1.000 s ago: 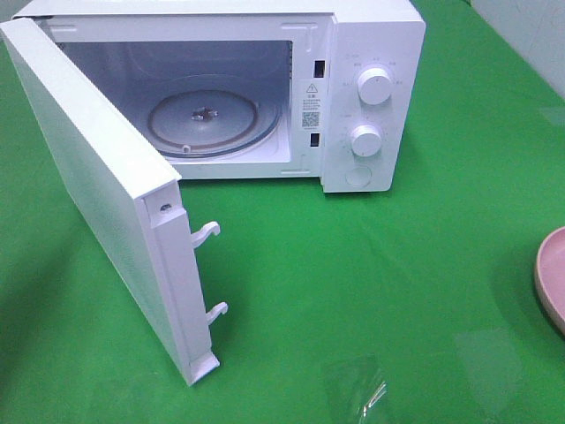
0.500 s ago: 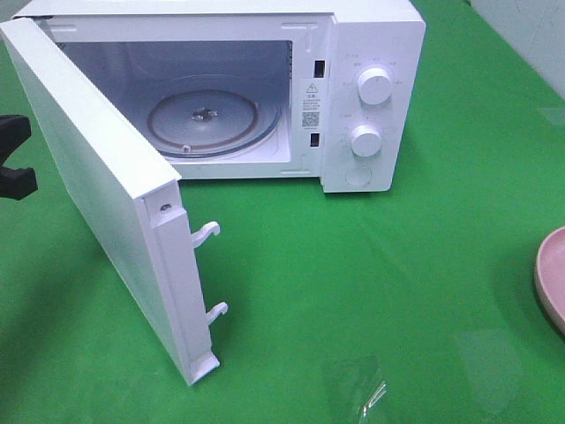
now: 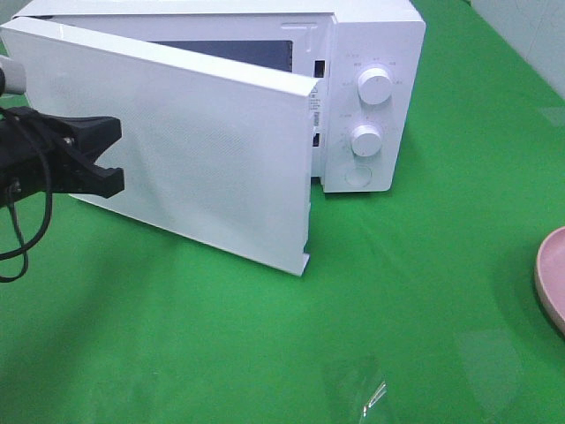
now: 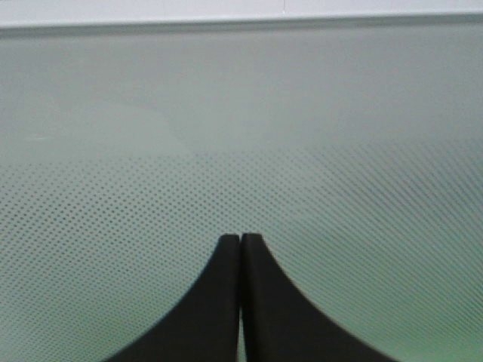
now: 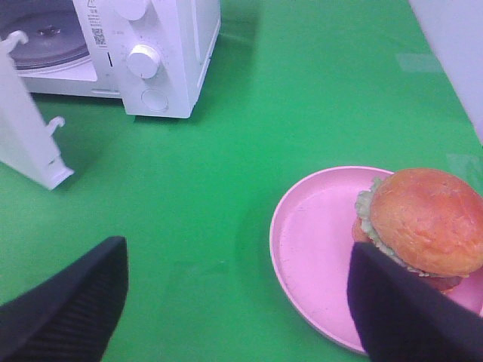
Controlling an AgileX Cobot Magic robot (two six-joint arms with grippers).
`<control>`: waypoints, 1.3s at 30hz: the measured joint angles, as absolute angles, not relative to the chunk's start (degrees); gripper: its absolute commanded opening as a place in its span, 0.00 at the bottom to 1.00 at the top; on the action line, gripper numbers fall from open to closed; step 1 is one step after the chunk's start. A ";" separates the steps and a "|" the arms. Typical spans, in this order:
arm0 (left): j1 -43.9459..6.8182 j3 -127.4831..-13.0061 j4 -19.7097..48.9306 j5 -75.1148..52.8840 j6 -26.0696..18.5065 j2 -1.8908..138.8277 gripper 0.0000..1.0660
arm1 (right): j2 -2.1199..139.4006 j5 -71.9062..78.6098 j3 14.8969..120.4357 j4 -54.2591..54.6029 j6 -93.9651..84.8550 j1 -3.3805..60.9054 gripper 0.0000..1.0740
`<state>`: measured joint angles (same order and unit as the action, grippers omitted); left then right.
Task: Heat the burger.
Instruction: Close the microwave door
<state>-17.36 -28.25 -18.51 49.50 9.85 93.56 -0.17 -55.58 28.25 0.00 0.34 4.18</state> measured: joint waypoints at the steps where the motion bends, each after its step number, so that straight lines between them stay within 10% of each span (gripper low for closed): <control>1: -18.79 -29.39 -16.84 49.16 9.85 94.54 0.00 | -0.17 -55.58 28.25 0.00 0.34 4.18 0.71; 21: -31.57 -48.01 -2.01 39.82 3.90 105.71 0.00 | -0.17 -55.58 28.25 0.00 0.34 4.18 0.71; 39: -34.61 -63.48 -4.41 30.94 3.84 114.08 0.00 | -0.17 -55.58 28.25 0.00 0.34 4.18 0.71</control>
<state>-34.61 -63.48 -4.41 30.94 3.84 114.08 -0.17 -55.58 28.25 0.00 0.34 4.18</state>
